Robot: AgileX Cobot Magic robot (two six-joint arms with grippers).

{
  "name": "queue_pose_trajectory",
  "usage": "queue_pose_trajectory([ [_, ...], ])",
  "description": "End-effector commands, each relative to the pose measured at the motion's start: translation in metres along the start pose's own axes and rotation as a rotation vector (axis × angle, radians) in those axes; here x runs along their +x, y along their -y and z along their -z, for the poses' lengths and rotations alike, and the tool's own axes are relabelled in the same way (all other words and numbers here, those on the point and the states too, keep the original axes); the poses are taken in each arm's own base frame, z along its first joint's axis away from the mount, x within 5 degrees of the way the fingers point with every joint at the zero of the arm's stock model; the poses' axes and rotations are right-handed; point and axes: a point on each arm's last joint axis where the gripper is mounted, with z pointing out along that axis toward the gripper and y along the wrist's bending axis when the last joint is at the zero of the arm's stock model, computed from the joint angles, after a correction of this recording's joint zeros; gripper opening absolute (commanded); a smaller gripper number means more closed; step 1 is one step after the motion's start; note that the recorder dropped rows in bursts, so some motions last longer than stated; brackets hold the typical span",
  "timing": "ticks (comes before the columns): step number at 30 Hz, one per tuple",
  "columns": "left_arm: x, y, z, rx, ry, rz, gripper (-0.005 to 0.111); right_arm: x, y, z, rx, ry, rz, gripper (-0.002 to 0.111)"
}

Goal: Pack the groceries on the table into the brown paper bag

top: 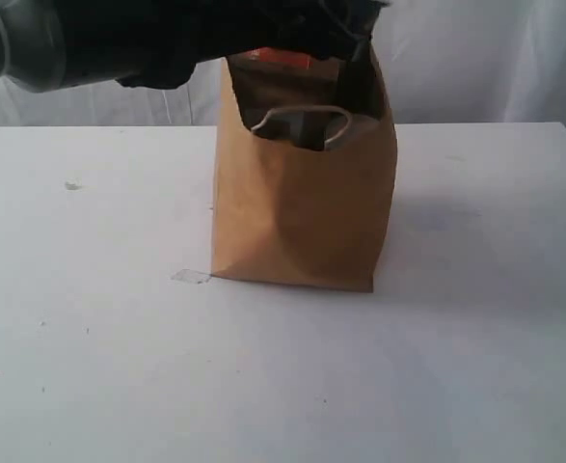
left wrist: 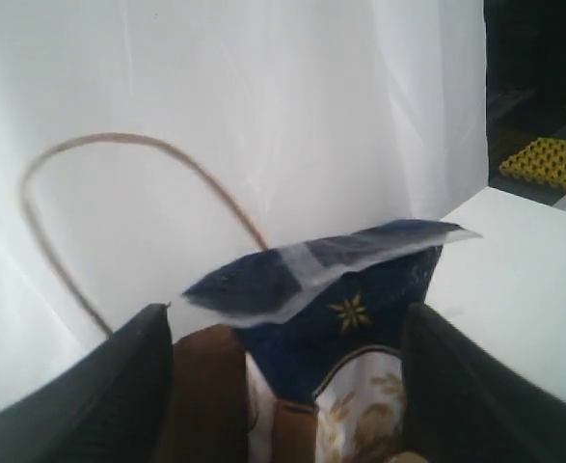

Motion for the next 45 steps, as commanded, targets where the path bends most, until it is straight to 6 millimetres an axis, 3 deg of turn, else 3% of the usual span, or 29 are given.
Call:
queue_pose_trajectory([
  [1,-0.008,-0.002,0.004,-0.001,0.017,0.059,0.070,-0.001,0.000,0.000,0.003,0.015,0.004,0.000],
  [15,-0.014,-0.004,0.008,-0.006,0.031,0.056,0.070,-0.001,0.000,0.000,0.003,0.015,0.004,0.000],
  [21,-0.035,-0.009,0.024,-0.013,0.081,0.058,0.070,-0.001,0.000,0.000,0.003,0.015,0.004,0.000],
  [32,-0.086,-0.021,0.071,-0.011,0.213,0.064,0.070,-0.001,0.000,0.000,0.003,0.015,0.004,0.000],
  [36,-0.104,-0.026,0.091,-0.020,0.264,0.071,0.054,-0.001,0.000,0.000,0.003,0.015,0.004,0.000],
  [43,-0.128,-0.031,0.127,-0.025,0.337,-0.030,0.000,-0.001,0.000,0.000,0.003,0.015,0.004,0.000],
  [45,-0.130,-0.032,0.139,-0.035,0.343,-0.075,0.000,-0.001,0.000,0.000,0.003,0.015,0.004,0.000],
])
